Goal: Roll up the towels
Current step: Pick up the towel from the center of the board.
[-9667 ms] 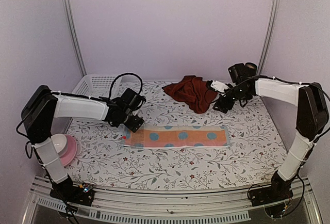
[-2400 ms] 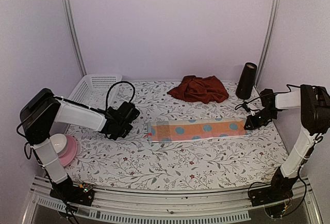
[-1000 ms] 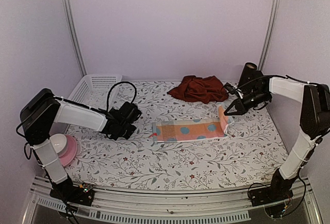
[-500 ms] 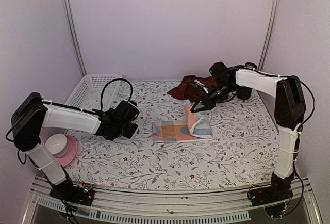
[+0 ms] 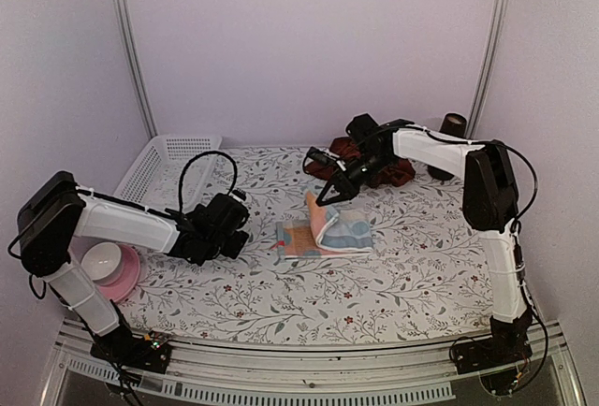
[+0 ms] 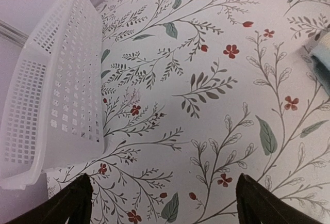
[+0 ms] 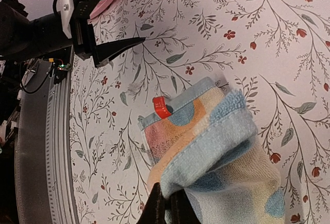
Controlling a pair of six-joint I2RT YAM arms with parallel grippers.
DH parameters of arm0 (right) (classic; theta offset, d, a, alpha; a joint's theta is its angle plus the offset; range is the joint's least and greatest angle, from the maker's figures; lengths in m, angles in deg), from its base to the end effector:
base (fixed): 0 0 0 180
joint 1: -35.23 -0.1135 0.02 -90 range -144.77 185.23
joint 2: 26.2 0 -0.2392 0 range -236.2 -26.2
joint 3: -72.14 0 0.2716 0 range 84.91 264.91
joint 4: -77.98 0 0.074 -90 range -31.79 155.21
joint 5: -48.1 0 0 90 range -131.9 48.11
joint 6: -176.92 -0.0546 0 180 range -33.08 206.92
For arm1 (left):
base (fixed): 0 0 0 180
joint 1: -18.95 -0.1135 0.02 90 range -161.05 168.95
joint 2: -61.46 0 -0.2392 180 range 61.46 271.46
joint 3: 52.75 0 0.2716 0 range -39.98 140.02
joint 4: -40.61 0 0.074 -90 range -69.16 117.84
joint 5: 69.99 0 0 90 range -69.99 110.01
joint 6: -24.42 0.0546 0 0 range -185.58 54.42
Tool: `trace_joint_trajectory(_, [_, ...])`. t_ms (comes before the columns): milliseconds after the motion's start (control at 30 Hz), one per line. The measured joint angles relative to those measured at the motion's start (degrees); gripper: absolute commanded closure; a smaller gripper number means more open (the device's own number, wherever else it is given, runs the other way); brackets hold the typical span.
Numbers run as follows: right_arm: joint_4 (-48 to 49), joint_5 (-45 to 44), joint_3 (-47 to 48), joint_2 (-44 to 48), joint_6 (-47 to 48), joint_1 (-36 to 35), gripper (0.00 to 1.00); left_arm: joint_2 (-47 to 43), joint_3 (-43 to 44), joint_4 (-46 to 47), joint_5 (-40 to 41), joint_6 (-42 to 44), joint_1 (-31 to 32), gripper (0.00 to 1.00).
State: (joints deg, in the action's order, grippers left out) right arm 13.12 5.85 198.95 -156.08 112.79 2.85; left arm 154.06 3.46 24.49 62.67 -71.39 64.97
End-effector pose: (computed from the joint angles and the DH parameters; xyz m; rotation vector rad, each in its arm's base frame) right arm 0.3889 0.2945 0.1799 -1.4477 2.1416 1.1666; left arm 0.2481 -0.2038 0.1007 0.4849 2.1772 0.4487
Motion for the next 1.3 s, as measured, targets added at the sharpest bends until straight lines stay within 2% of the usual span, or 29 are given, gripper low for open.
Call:
trace_joint_trajectory(567, [-2.38,0.92,3.37,-7.93,0.13,-1.75,0.98,-0.02,0.00,1.03,0.24,0.00,0.22,0.03])
trace_joint_trajectory(833, [-6.58,2.12,4.04,-7.76,2.93,-1.75,0.98,-0.02,0.00,1.03,0.35,0.00,0.66,0.03])
trace_joint_trajectory(1100, [-6.62,-0.90,-5.22,4.22,3.48,0.09,0.98,-0.02,0.00,1.07,0.48,0.00,0.74,0.03])
trace_joint_trajectory(1300, [-6.47,-2.45,-11.56,13.75,3.58,9.57,0.98,-0.02,0.00,1.16,0.48,0.00,0.85,0.03])
